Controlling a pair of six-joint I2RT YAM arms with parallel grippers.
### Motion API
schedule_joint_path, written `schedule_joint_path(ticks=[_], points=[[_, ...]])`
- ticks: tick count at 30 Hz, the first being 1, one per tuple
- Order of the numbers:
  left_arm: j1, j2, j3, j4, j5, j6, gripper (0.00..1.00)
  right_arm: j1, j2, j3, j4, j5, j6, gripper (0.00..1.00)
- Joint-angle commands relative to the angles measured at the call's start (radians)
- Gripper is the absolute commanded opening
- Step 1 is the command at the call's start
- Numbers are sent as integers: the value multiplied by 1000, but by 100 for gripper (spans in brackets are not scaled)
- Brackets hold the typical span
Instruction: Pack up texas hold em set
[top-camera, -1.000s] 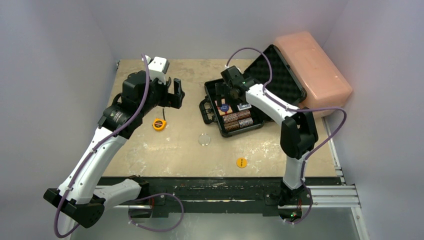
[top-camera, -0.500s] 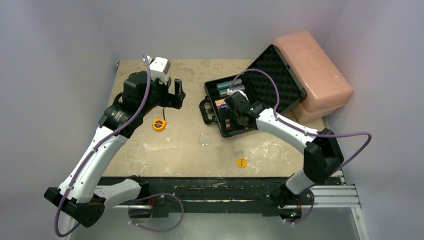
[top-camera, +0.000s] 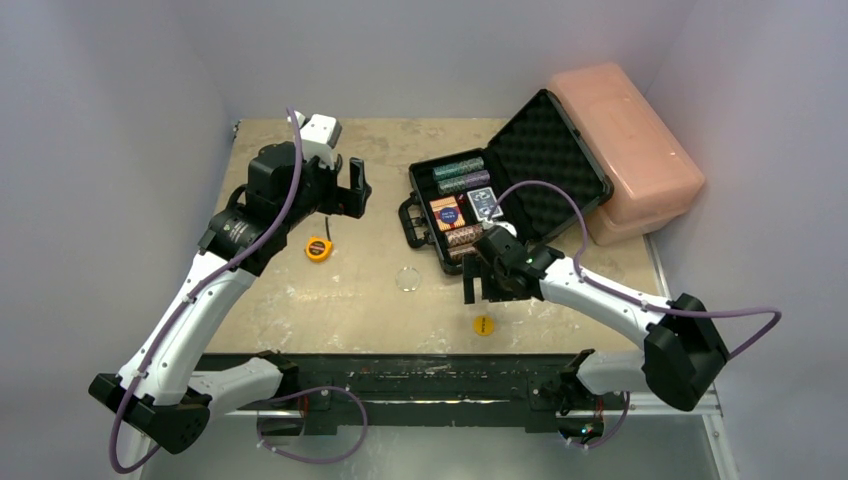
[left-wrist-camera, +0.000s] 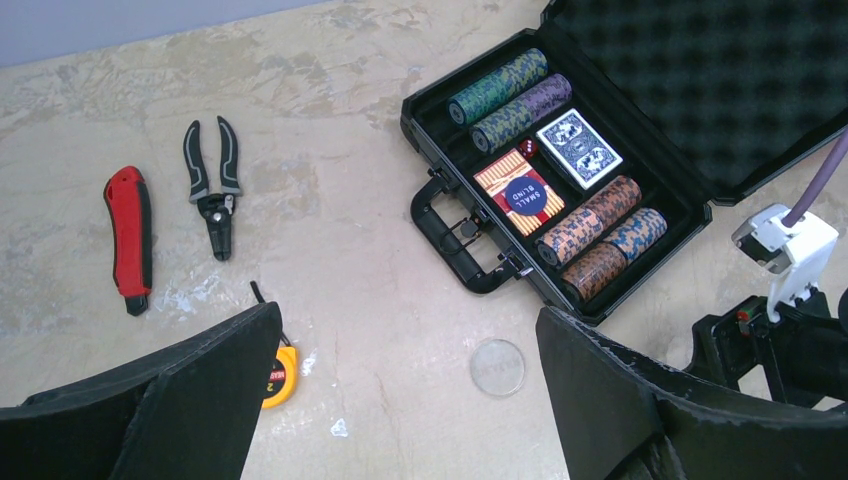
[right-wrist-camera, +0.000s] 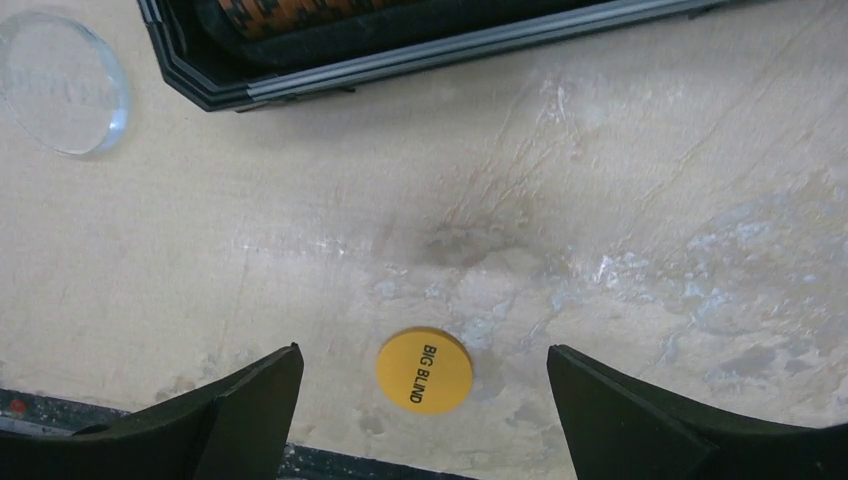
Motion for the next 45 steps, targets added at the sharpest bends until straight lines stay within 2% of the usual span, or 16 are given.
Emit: schedule_joint_path(ticks=[1,7,18,29,45], points=[[3,0,20,12,4,16,100,7,-56,-54,30,-10,81,97],[3,2,23,8,4,18,100,14,-42,-97,44,-58,117,98],[4,0,27,4,-5,21,100,39,-12,-77,-5,-12,166,99],[3,1,27,4,-3,20,100,104,70,-73,-8,21,202,87],[3,-1,31,2,3,19,100,131,160,-62,13,31,193,66]])
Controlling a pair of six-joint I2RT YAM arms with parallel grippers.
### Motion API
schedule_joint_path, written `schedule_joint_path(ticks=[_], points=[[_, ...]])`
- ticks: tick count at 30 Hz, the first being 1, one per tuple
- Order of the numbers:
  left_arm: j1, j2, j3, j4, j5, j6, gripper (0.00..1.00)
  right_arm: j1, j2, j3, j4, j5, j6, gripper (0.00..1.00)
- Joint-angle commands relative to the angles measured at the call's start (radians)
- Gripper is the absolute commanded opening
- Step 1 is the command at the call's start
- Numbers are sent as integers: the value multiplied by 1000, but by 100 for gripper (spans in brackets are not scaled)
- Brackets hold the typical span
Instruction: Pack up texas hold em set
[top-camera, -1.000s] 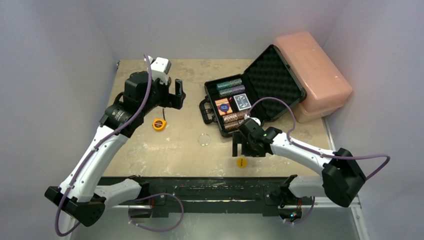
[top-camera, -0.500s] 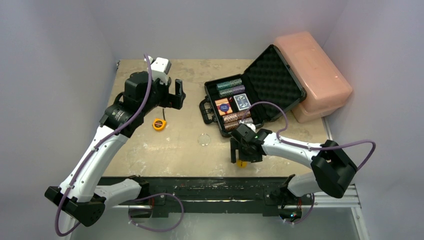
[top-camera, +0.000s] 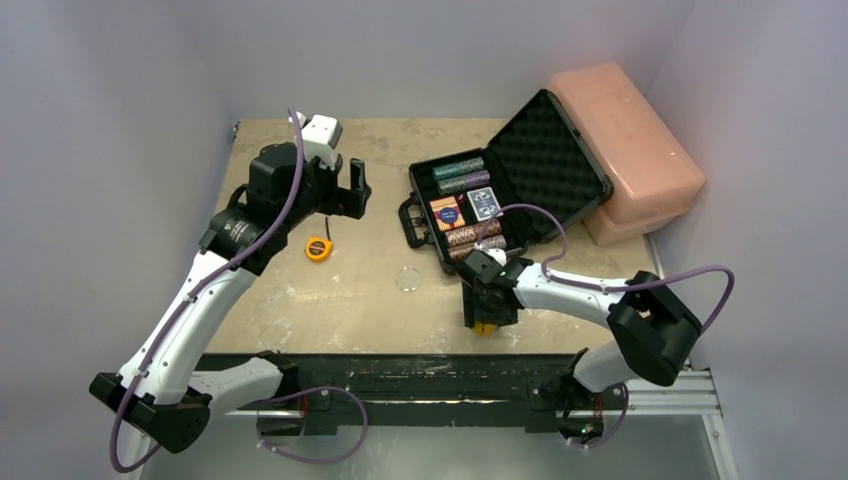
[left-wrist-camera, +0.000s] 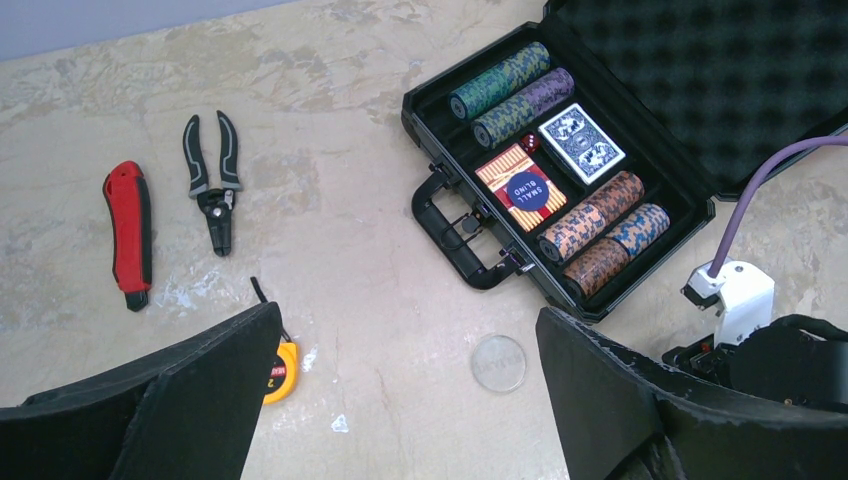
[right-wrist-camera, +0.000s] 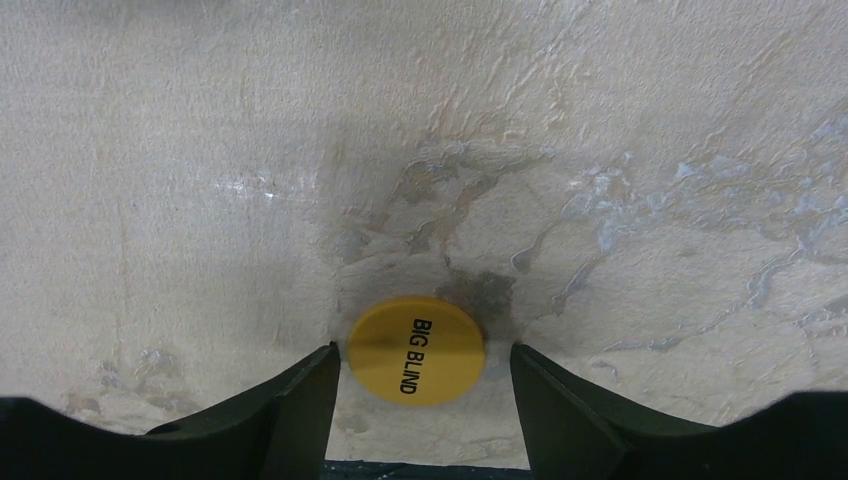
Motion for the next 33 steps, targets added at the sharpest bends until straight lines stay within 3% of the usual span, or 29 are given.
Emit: schedule_joint_path(ticks=[1,21,33], points=[[3,-5,31,11,3,19,100,12,27,17,20,16,10,65],[3,-5,32,7,-3,20,100,31,83,-12,64,-20,3,50],[3,-5,30,7,-6,21,100,32,48,99,6,25,-15,47]])
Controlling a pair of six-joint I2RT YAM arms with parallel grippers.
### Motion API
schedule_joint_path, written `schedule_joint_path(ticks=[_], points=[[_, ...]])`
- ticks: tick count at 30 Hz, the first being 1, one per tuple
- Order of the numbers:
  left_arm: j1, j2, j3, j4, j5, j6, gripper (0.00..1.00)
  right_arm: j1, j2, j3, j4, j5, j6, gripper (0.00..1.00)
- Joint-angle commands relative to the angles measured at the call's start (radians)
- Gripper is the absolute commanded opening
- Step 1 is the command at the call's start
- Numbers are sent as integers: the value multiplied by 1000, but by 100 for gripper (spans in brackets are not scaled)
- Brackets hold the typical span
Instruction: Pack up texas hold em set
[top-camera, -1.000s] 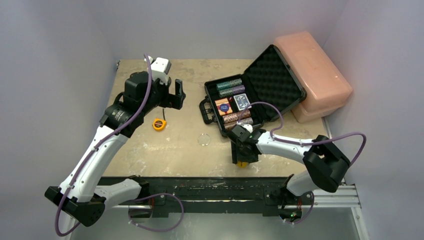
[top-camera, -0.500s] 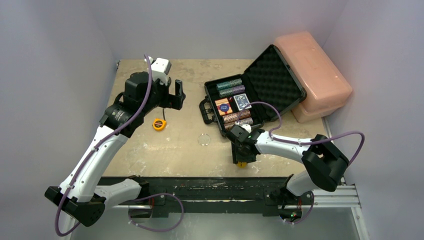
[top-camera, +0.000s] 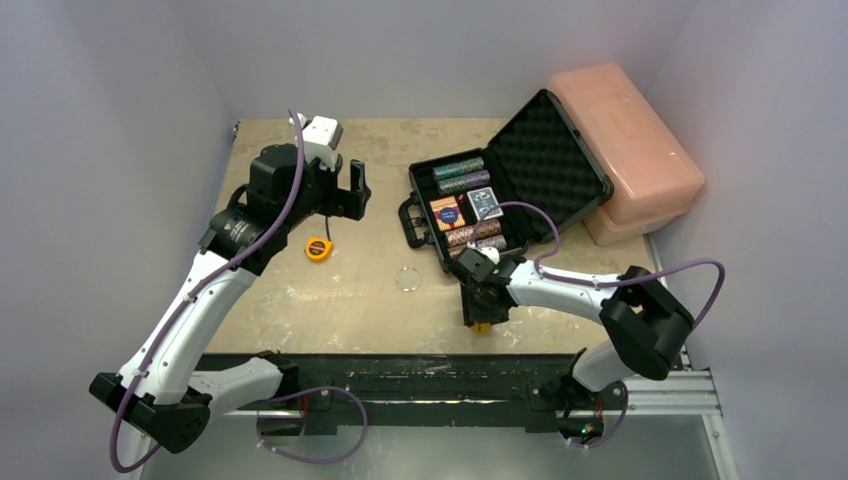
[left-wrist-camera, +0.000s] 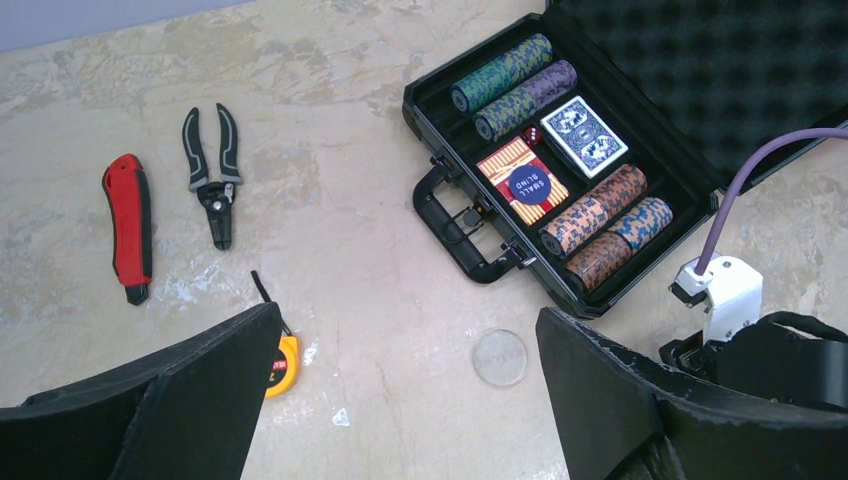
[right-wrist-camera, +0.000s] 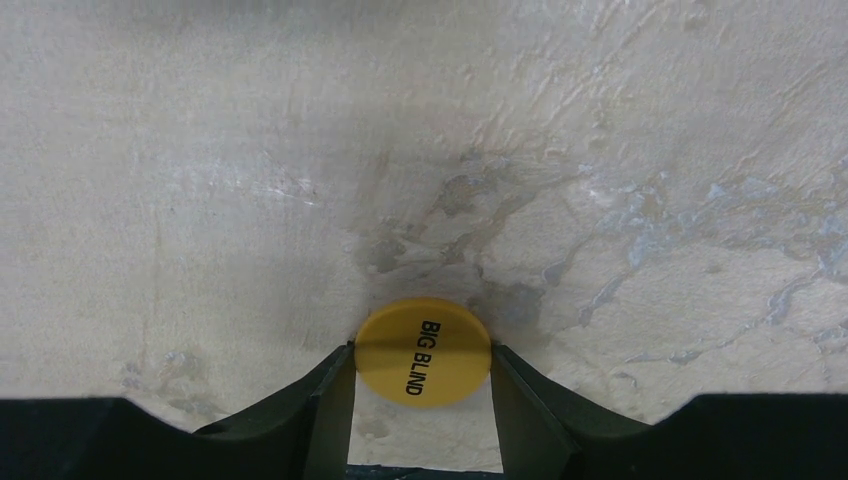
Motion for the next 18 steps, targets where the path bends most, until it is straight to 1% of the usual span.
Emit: schedule_joint_path(ticks=[1,18], points=[[3,-4,30,21,-7,22,100,9,9,74,4,22,-4,47],[3,-6,30,20,-9,22,100,9,14,230,-47,29,-34,46]])
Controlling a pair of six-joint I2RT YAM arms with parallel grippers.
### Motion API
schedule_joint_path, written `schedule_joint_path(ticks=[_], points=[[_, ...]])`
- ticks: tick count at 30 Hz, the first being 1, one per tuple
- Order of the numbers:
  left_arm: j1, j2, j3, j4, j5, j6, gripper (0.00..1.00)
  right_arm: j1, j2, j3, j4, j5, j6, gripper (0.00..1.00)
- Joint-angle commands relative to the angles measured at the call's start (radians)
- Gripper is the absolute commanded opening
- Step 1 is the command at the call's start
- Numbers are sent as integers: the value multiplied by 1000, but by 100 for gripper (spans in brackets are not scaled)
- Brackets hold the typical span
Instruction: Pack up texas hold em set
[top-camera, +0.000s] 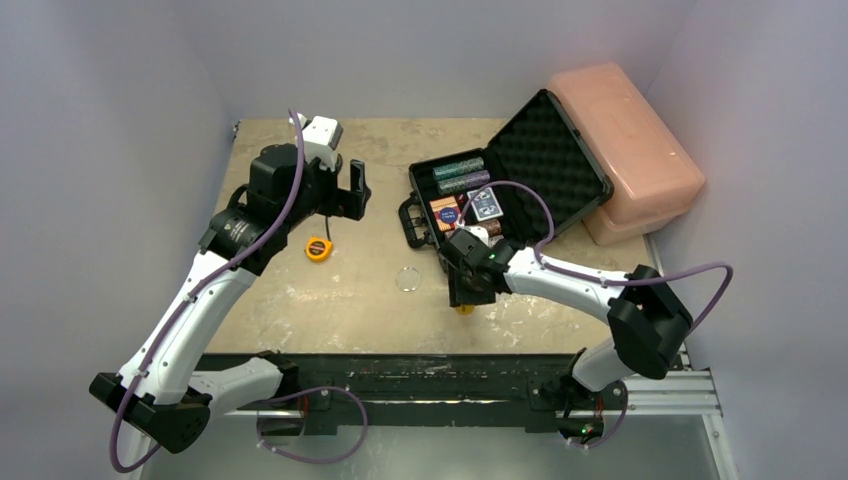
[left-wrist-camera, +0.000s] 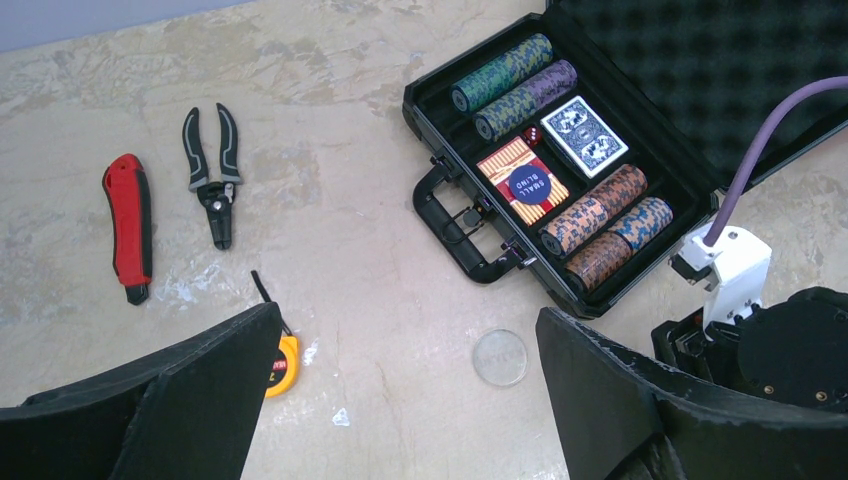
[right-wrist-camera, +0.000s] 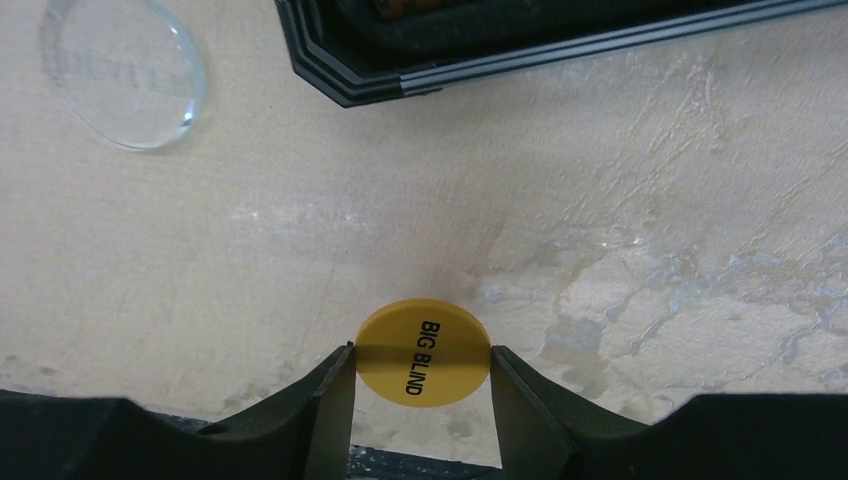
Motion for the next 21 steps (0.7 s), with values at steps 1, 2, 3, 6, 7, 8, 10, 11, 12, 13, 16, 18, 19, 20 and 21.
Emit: schedule_joint_path(ticks=[1,2,3,6,7,8,10,11,12,13,16,18,19,20,21], points=[[3,-6,30,21,-9,21,100,4,4,79,-19,21,-19,46],[3,-6,30,21,-9,21,100,4,6,93,-19,23,-27,46],[3,-5,30,20,-9,21,100,4,11,115,-22,31,-34,46],[3,-5,30,21,-10,21,100,1,24,171,-39,60,-54,46],[3,-5,30,20,-12,23,100,0,30,190,-43,71,-62,46],[3,-5,30,22,-12,23,100,-3,37,210,-47,80,-69,46],[3,-5,30,21,-12,23,100,-18,50,244,-52,90,-85,46],[3,-4,30,21,-13,23,100,-28,55,262,-54,91,-97,46],[3,-4,30,20,-15,23,100,-39,61,277,-54,92,-105,47],[3,-4,30,21,-16,23,100,-52,65,292,-53,93,-114,46],[3,-7,30,21,-15,23,100,-99,81,341,-52,93,-145,46],[3,-8,30,21,-15,23,100,-137,93,376,-53,88,-168,46],[3,-8,30,20,-15,23,100,-156,101,392,-54,87,-179,46],[3,-8,30,20,-15,23,100,-175,108,412,-54,88,-191,46],[3,-9,30,21,-15,23,100,-192,116,432,-55,91,-202,46]])
